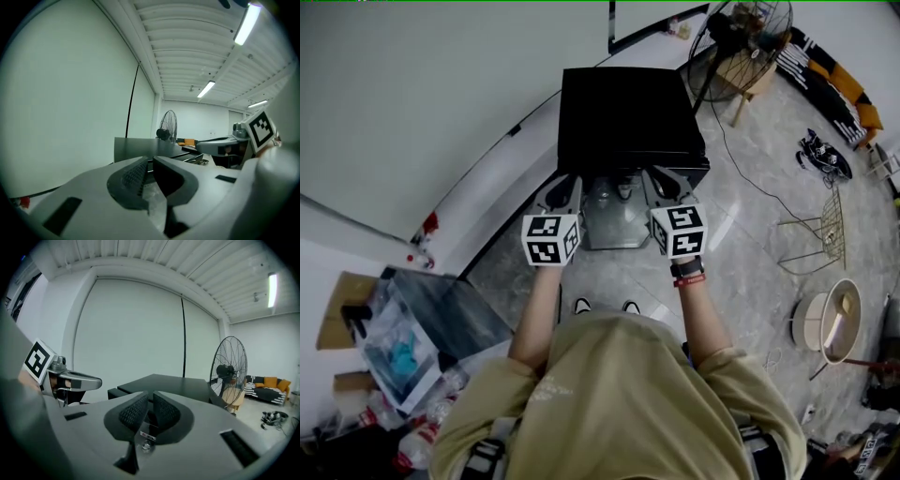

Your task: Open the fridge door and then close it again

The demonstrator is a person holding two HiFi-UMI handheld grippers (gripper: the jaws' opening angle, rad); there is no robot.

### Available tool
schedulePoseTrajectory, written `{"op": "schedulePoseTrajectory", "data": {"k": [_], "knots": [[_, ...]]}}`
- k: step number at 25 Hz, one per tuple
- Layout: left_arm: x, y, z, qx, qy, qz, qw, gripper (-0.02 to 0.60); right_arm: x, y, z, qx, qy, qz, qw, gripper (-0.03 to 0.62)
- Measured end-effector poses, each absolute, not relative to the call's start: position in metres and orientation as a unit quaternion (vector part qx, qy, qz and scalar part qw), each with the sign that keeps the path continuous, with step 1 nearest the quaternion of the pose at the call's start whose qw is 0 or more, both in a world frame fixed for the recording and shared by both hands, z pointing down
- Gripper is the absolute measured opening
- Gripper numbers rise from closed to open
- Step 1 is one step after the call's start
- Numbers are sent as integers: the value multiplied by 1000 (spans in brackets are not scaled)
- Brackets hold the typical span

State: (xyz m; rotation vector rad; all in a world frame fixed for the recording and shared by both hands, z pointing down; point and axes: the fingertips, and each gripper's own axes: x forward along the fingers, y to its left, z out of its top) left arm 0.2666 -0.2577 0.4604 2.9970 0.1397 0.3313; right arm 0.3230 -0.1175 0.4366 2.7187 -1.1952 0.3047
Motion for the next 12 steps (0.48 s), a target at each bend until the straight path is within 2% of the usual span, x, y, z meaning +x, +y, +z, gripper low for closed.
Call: {"op": "schedulePoseTrajectory", "data": {"k": [6, 12], "knots": [[267, -249, 444, 995, 35, 90, 39, 23, 324, -98, 420, 923, -372, 82, 53, 38], [272, -238, 437, 996, 33, 76, 28, 18, 329, -77, 417, 935, -346, 75, 32, 23]]}}
